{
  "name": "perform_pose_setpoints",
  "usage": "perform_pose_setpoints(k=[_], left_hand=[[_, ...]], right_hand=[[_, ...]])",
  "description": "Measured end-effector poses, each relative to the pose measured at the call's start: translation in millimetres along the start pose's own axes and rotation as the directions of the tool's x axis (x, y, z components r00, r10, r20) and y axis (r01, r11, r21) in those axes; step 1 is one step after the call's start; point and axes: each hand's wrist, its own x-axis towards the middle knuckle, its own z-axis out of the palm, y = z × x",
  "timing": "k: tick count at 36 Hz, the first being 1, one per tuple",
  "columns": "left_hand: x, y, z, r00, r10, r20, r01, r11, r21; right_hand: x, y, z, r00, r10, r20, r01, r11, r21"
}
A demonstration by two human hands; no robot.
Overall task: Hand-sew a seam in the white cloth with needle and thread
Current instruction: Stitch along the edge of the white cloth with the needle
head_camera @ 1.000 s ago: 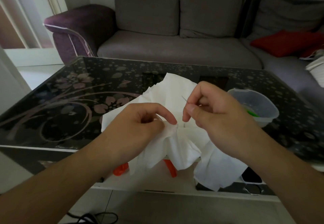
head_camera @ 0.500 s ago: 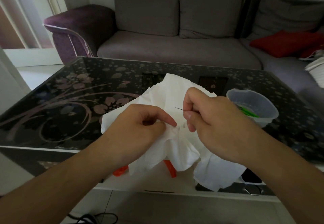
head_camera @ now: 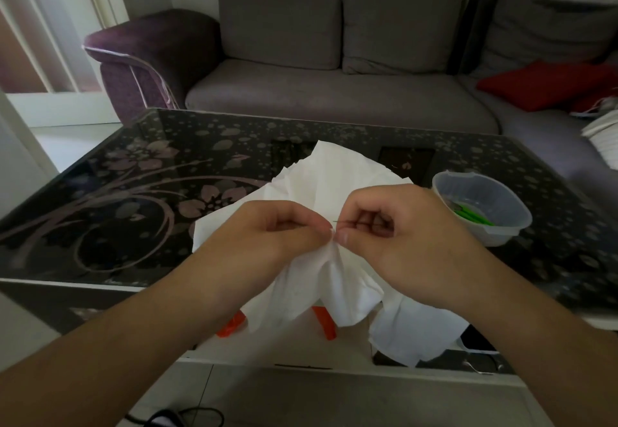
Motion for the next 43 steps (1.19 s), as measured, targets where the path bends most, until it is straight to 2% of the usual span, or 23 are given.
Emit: perform_pose_setpoints(k=[2,7,17,23,27,29,32,37,43], left_hand=[[-1,1,1,0.999,-0.026,0.04,0.028,0.999,-0.043],[0,-1,2,0.998,-0.045,0.038,0.046,0.999,-0.016],[0,1,1,1.0,0.003,0.023,-0.006,0.989,0.146],[2,0,2,0.999,0.04,-0.009,-0.036,0.958,0.284],[3,1,1,0.998,0.063,-0.023,-0.05,0.93,0.364],[4,1,-1,0.999,0.039,0.017,-0.042,0.945,0.325],[2,2,-4,0.992,-0.028,0.123,0.009,0.988,0.152],[-1,-1,-9,0.989,-0.054,0.14,0.065,0.995,-0.076],[0,-1,-7,0.994,-0.009,0.112,0.009,1.0,0.0]], right_hand=[[1,-1,1,1.0,0.004,-0.019,-0.003,0.999,0.054],[4,-3,0,0.996,0.09,-0.02,-0.086,0.984,0.155],[5,-10,-4,0.981,0.189,0.034,-0.191,0.941,0.279],[3,-10,-4,0.966,0.253,0.056,-0.255,0.889,0.38],[4,-11,-5,0.96,0.27,0.068,-0.275,0.881,0.385],[4,-12,-5,0.959,0.275,0.071,-0.281,0.883,0.376],[4,-12,-5,0.958,0.275,0.083,-0.286,0.883,0.373],[6,-13,-4,0.952,0.277,0.128,-0.305,0.852,0.426],[6,-11,-5,0.923,0.303,0.236,-0.384,0.71,0.59]])
